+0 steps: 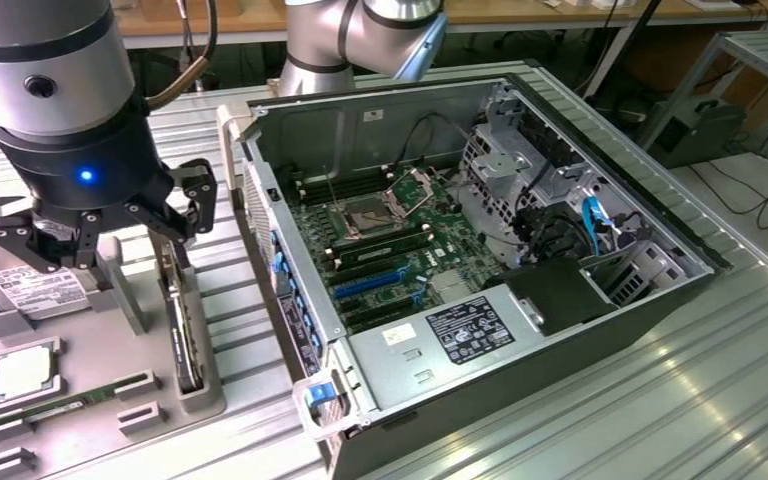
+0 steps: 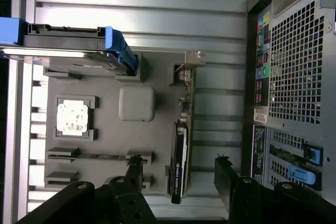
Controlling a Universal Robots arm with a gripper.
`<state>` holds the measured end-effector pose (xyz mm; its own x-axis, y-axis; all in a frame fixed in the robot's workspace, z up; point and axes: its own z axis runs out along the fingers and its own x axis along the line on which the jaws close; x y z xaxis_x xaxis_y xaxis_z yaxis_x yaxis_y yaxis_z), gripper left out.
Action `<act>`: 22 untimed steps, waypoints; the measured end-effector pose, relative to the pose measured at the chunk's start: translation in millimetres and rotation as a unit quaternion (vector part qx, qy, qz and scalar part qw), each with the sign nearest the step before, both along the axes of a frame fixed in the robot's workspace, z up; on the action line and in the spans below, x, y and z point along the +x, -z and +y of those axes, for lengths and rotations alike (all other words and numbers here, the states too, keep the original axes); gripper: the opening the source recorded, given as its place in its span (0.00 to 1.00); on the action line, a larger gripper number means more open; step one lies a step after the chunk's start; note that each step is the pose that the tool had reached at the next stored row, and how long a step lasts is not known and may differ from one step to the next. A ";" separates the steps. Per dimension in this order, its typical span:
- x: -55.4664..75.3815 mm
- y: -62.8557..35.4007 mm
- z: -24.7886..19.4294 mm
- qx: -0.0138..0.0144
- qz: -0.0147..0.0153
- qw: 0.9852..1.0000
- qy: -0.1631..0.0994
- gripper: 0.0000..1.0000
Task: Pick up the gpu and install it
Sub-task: 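Pick up the gpu and move the gpu toward the slot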
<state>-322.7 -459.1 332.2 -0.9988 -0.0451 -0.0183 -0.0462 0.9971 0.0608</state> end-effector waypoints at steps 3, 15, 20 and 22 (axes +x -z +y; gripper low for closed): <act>0.0 3.8 0.4 0.000 0.000 1.000 0.000 0.66; 0.0 17.1 1.0 0.000 0.000 1.000 0.000 0.66; 0.0 22.7 0.7 -0.001 0.000 1.000 0.000 0.66; 0.0 25.0 0.6 -0.003 0.000 1.000 0.000 0.66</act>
<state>-322.7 -458.5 307.2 -0.9988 -0.0454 -0.0182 -0.0463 0.9975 0.0539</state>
